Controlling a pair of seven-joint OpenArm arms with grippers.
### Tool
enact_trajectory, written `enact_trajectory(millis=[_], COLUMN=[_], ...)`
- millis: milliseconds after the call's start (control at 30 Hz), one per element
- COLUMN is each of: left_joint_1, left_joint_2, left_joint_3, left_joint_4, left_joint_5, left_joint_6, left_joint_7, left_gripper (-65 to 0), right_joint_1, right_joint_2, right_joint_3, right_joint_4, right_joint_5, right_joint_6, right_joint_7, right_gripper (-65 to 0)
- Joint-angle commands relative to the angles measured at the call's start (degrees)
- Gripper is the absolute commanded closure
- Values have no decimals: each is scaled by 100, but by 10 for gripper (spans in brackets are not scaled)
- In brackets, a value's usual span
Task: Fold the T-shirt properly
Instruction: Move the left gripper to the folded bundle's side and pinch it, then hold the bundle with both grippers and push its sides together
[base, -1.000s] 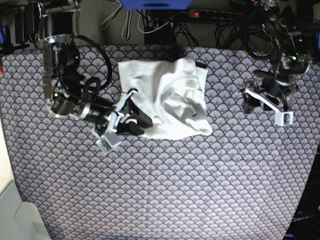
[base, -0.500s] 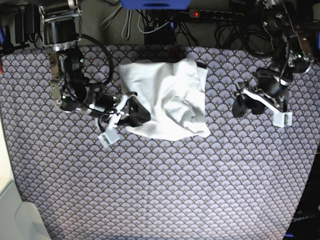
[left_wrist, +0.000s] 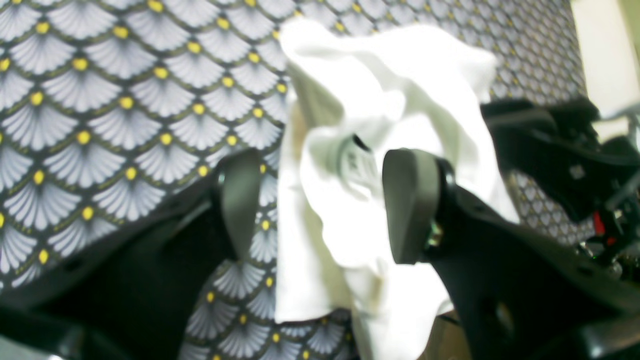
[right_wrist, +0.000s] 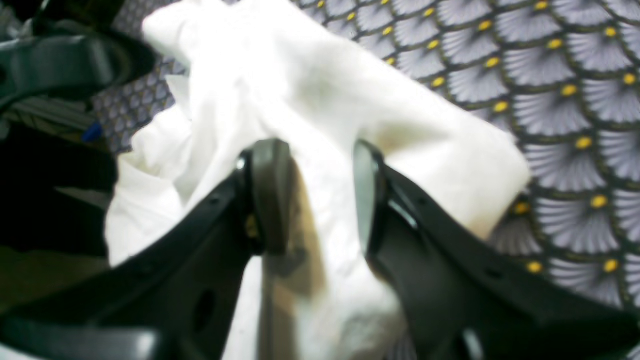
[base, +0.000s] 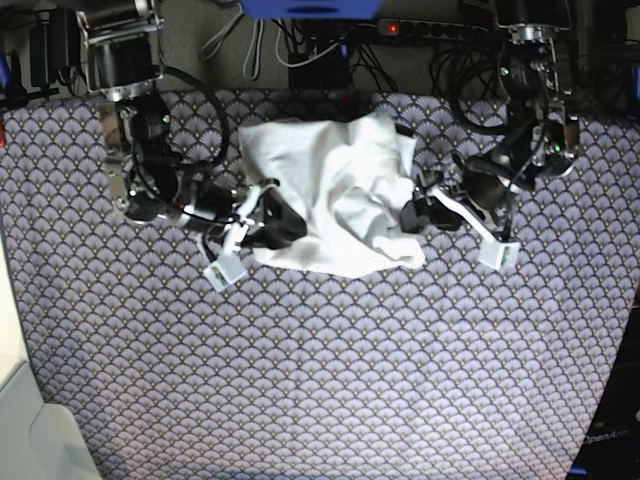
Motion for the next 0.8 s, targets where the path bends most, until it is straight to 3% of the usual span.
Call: enact_trajectory(millis=[0, 233, 567, 767], left_joint_1=[-166, -219, -377, -421], left_joint_2=[-33, -24, -24, -24], left_joint_3=[3, 12, 830, 882], left_joint_4=[22, -330, -893, -1209], left_joint_5=[-97, -97, -97, -97], left_joint_6=[-33, -25, 2, 11], left_joint_7=[-99, -99, -134, -152], left_gripper=[-398, -426, -426, -426], right_joint_1=[66, 83, 110, 110], right_joint_2=[17, 17, 26, 26], right_joint_3=[-32, -32, -32, -23], right_joint_4=[78, 78, 78, 78], right_joint_5=[52, 52, 52, 52], right_joint_6=[38, 38, 38, 38], right_joint_7=[1, -8, 1, 1], right_gripper=[-194, -194, -194, -194])
